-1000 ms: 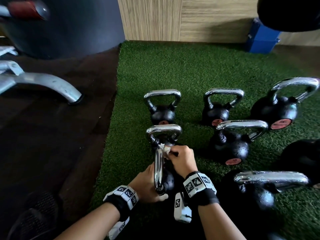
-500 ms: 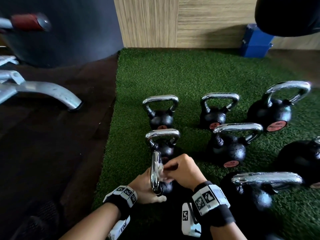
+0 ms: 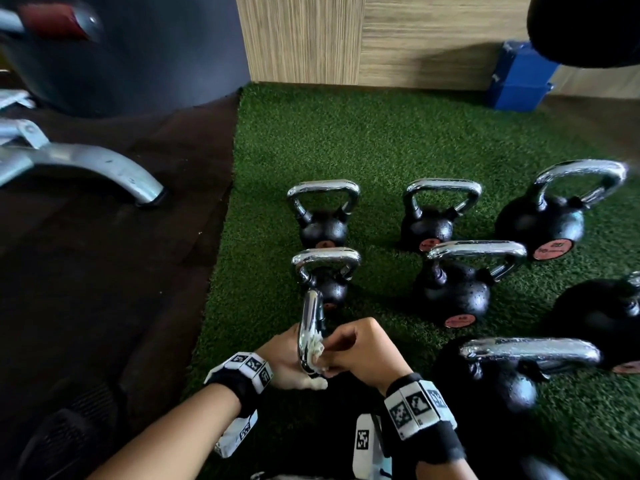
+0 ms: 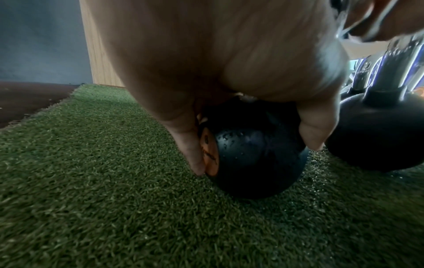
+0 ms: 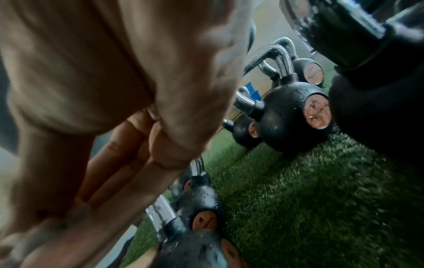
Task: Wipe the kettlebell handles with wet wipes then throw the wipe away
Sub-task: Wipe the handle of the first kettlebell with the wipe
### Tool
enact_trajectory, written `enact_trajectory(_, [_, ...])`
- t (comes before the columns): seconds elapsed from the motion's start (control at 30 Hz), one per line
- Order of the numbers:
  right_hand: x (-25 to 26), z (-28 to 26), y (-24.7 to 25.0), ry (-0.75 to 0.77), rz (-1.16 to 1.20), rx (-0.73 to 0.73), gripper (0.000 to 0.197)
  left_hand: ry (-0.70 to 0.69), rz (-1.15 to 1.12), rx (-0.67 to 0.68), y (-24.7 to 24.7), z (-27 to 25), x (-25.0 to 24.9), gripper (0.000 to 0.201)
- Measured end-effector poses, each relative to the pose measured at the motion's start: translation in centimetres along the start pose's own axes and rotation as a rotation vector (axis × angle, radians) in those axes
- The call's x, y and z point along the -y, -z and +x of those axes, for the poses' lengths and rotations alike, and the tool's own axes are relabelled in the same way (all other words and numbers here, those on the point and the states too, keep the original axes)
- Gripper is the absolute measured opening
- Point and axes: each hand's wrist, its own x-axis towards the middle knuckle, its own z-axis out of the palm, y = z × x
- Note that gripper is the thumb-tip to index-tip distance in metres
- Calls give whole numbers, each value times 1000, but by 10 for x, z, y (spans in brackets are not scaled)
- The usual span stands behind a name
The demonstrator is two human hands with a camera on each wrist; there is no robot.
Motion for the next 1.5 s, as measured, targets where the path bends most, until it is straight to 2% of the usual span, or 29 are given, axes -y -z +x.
enact_trajectory(0.13, [-4, -1, -3, 0, -88, 17, 13, 7, 39, -68, 3, -2, -7, 32])
enact_trajectory(0.23, [-4, 2, -5, 21, -240, 9, 13, -73, 49, -71, 8, -5, -11, 29])
enact_trajectory(0.33, [-5, 1, -5, 5, -280, 37, 10, -130, -11, -68, 11, -8, -13, 27])
enact_trajectory(0.4, [-6, 3, -1, 50, -328, 63, 7, -170, -18, -79, 12, -9, -16, 22])
enact_trajectory(0.47, [-7, 7, 2, 101, -417, 60, 7, -168, 14, -75, 9, -7, -17, 36])
enact_trajectory(0.57, [-8, 18, 3, 133, -516, 123, 16, -36, 102, -28, 4, -5, -14, 67])
enact_trajectory(0.67, [-5, 23, 3, 145, -559, 226, 16, -8, 73, -34, 2, -9, -13, 72])
enact_trajectory(0.77, [-5, 23, 4, 119, -456, 291, 6, 10, 110, -39, -1, -10, -16, 63])
enact_trajectory(0.93, [-1, 25, -2, 113, -465, 369, 18, 19, -46, -118, -4, -12, -13, 105])
enact_trajectory(1.0, [-4, 24, 1, 103, -378, 371, 24, 3, 8, -76, -3, -10, -14, 98])
enact_trajectory(1.07, [-10, 21, 2, 51, -235, 382, 32, 7, 58, -43, -3, -9, -15, 78])
enact_trajectory(1.13, [-17, 20, 1, -5, -106, 375, 18, 44, 66, -33, -6, -9, -14, 68])
enact_trajectory(1.27, [-24, 24, -7, -52, 198, 302, 8, 45, 67, -44, -12, -5, -8, 89])
enact_trajectory(1.33, [-27, 26, -13, -69, 357, 241, 18, -4, 59, -82, -13, -3, -7, 98])
enact_trajectory(1.5, [-33, 27, -16, -14, 454, 248, 18, -16, 91, -84, -14, -5, -7, 98])
